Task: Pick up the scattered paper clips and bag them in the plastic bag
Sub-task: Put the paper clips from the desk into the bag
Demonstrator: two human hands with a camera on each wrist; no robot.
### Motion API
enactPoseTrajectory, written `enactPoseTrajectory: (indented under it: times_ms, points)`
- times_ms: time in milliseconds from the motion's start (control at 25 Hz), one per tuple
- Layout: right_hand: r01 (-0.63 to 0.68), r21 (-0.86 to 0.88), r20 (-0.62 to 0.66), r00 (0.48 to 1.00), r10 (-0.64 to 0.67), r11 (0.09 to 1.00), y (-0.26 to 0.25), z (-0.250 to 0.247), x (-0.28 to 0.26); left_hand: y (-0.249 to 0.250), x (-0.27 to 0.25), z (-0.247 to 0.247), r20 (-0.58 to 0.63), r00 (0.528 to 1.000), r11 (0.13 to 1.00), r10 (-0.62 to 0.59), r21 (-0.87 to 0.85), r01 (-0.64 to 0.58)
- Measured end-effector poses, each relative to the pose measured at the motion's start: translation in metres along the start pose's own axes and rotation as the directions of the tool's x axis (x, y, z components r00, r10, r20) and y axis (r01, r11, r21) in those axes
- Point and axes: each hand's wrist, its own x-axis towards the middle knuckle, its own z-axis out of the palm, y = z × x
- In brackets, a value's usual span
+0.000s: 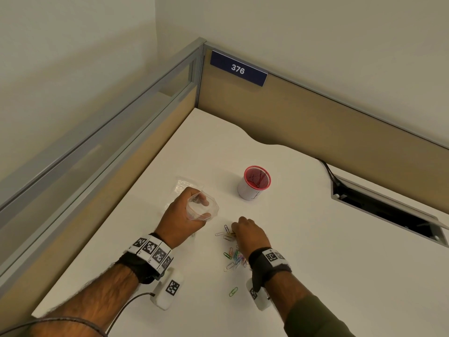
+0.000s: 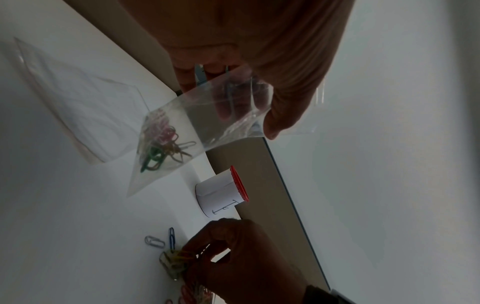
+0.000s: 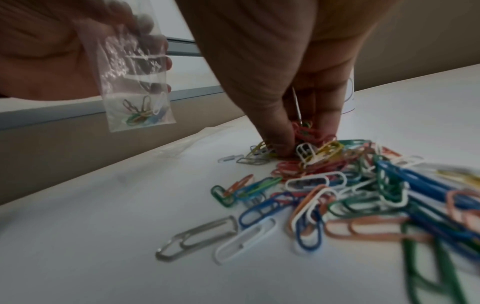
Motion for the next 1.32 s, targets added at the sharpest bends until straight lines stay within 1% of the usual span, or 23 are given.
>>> enactPoseTrajectory:
  times_ms: [80,120,200,280,320,360,440,520,560,640,760,840,960,1040,1160,1240,1280,1320]
  points:
    - [-0.02,0.013,-0.024,0.999,0.021,1.0,0.002,-0.004,0.0,-0.001,-0.001,0.0,0.001,1.0,1.0,-0.004,-0.011,0.004]
    - [-0.05,0.048,-0.037,0.998,0.052,0.998,0.005,-0.007,0.001,-0.002,-0.001,0.0,-0.001,1.0,1.0,-0.009,-0.011,0.009]
    - [-0.123,0.19,-0.062,0.989,0.137,0.974,0.011,-0.019,-0.001,-0.003,0.0,0.001,-0.003,1.0,1.0,-0.016,-0.008,0.016]
    - [-0.15,0.378,-0.109,0.973,0.204,0.914,0.015,-0.035,-0.006,-0.002,-0.001,0.004,0.002,1.0,1.0,-0.021,-0.008,0.021]
    - [-0.13,0.489,-0.146,0.963,0.228,0.863,0.014,-0.045,-0.009,-0.001,-0.001,0.006,0.005,1.0,1.0,-0.023,-0.003,0.023]
    - [-0.092,0.603,-0.184,0.95,0.251,0.793,0.01,-0.058,-0.014,0.0,-0.001,0.008,0.009,1.0,1.0,-0.023,0.006,0.023]
    - [0.023,0.776,-0.262,0.921,0.289,0.63,-0.003,-0.089,-0.022,0.002,-0.001,0.012,0.017,1.0,1.0,-0.019,0.018,0.019]
    - [0.153,0.848,-0.331,0.9,0.283,0.507,-0.021,-0.12,-0.027,0.004,-0.001,0.017,0.017,1.0,0.999,-0.014,0.032,0.013]
    - [0.202,0.857,-0.356,0.897,0.262,0.473,-0.03,-0.132,-0.028,0.006,-0.001,0.018,0.014,1.0,0.999,-0.01,0.042,0.01]
    - [0.246,0.847,-0.381,0.899,0.215,0.471,-0.047,-0.143,-0.029,0.011,-0.001,0.02,0.016,1.0,0.999,0.005,0.044,-0.006]
    - [0.236,0.812,-0.363,0.92,0.146,0.533,-0.063,-0.137,-0.03,0.019,-0.002,0.022,0.031,0.999,1.0,0.017,0.011,-0.018]
    - [0.22,0.793,-0.346,0.93,0.123,0.568,-0.067,-0.132,-0.032,0.021,-0.002,0.022,0.036,0.999,1.0,-0.004,-0.023,0.005]
    - [0.218,0.777,-0.342,0.934,0.105,0.591,-0.065,-0.133,-0.035,0.02,0.0,0.024,0.039,0.999,0.998,-0.015,-0.054,0.017]
    - [0.232,0.765,-0.364,0.925,0.106,0.6,-0.062,-0.136,-0.038,0.019,0.001,0.025,0.047,0.999,0.999,-0.011,-0.044,0.013]
    - [0.255,0.755,-0.408,0.904,0.129,0.604,-0.057,-0.14,-0.04,0.018,0.002,0.026,0.041,0.999,0.999,0.034,-0.003,-0.033]
    - [0.267,0.766,-0.441,0.88,0.176,0.584,-0.047,-0.14,-0.038,0.016,0.004,0.026,0.027,0.998,0.999,0.05,0.015,-0.05]
    - [0.258,0.767,-0.449,0.87,0.204,0.588,-0.039,-0.136,-0.036,0.015,0.004,0.025,0.019,0.999,0.999,0.046,0.017,-0.046]
    - [0.227,0.757,-0.445,0.866,0.229,0.613,-0.029,-0.128,-0.034,0.014,0.004,0.023,0.014,0.999,0.999,0.037,0.018,-0.037]
